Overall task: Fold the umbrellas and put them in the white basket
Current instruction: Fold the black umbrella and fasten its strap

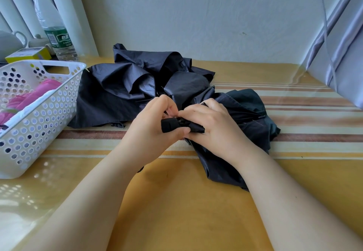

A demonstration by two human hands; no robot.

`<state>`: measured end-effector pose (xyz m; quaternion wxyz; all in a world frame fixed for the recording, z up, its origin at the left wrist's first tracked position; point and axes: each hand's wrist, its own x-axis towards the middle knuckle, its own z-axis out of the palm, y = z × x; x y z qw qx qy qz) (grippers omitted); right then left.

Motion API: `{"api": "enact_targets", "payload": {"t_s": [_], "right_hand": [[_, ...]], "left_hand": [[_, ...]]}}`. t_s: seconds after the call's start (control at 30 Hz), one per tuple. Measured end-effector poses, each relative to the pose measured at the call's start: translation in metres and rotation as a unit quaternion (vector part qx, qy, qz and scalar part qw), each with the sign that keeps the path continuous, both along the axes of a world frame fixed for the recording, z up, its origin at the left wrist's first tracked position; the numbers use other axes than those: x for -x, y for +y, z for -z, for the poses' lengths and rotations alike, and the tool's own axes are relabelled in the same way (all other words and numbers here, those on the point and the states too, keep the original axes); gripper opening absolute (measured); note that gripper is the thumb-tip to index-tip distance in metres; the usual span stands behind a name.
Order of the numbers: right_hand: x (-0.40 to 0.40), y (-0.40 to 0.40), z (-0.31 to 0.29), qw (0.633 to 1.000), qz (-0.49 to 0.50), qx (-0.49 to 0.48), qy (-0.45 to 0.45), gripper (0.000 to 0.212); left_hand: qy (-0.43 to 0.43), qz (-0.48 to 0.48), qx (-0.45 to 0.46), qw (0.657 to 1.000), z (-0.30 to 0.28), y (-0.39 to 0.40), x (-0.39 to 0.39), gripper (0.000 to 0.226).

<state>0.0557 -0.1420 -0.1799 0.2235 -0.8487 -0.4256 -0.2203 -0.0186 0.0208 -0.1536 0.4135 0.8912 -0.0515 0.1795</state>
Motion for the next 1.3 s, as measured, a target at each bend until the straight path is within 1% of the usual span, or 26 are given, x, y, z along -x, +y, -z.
{"api": "enact_targets", "payload": {"t_s": [0.07,0.17,0.23,0.3,0.37,0.47,0.57,0.63,0.7,0.87,1.07,1.2,1.3], "right_hand": [[0.001,0.0,0.0,1.0,0.001,-0.003,0.003,0.045],[0.001,0.002,0.001,1.0,0.0,-0.004,-0.008,0.044],[0.001,0.003,0.001,1.0,0.002,-0.008,-0.029,0.041],[0.004,0.003,-0.001,0.999,0.003,-0.024,-0.026,0.037],[0.008,0.002,-0.006,1.0,-0.005,-0.026,0.001,0.039],[0.008,-0.001,-0.011,0.998,-0.023,0.011,0.052,0.033],[0.009,-0.005,-0.016,0.99,-0.04,-0.004,0.135,0.033],[0.008,-0.007,-0.017,0.986,-0.05,-0.017,0.159,0.031],[0.006,-0.007,-0.015,0.985,-0.055,-0.036,0.159,0.031],[0.002,-0.007,-0.007,0.989,-0.057,-0.055,0.121,0.032],[0.001,-0.006,-0.006,0.991,-0.063,-0.068,0.099,0.028],[0.002,-0.006,-0.005,0.991,-0.064,-0.068,0.094,0.025],[0.002,-0.005,-0.005,0.991,-0.06,-0.067,0.095,0.02]], "left_hand": [[0.004,-0.002,-0.013,1.0,0.0,0.0,0.0,0.032],[0.01,-0.008,-0.014,1.0,0.002,0.002,-0.001,0.027],[0.013,-0.002,0.007,1.0,0.003,0.003,-0.002,0.022],[0.022,0.009,0.056,0.998,0.003,0.003,-0.002,0.017],[0.037,0.017,0.096,0.995,0.003,0.003,-0.002,0.015],[0.059,0.031,0.127,0.99,0.006,0.005,-0.004,0.014],[0.065,0.033,0.149,0.986,0.008,0.008,-0.005,0.015],[0.067,0.03,0.152,0.986,0.009,0.008,-0.005,0.015],[0.067,0.025,0.152,0.986,0.009,0.007,-0.005,0.014],[0.065,0.019,0.161,0.985,0.006,0.008,-0.004,0.012],[0.052,-0.009,0.159,0.986,0.001,0.006,-0.003,0.018],[0.067,-0.02,0.161,0.985,0.002,0.006,-0.003,0.023],[0.074,-0.025,0.186,0.979,0.003,0.007,-0.002,0.017]]}}
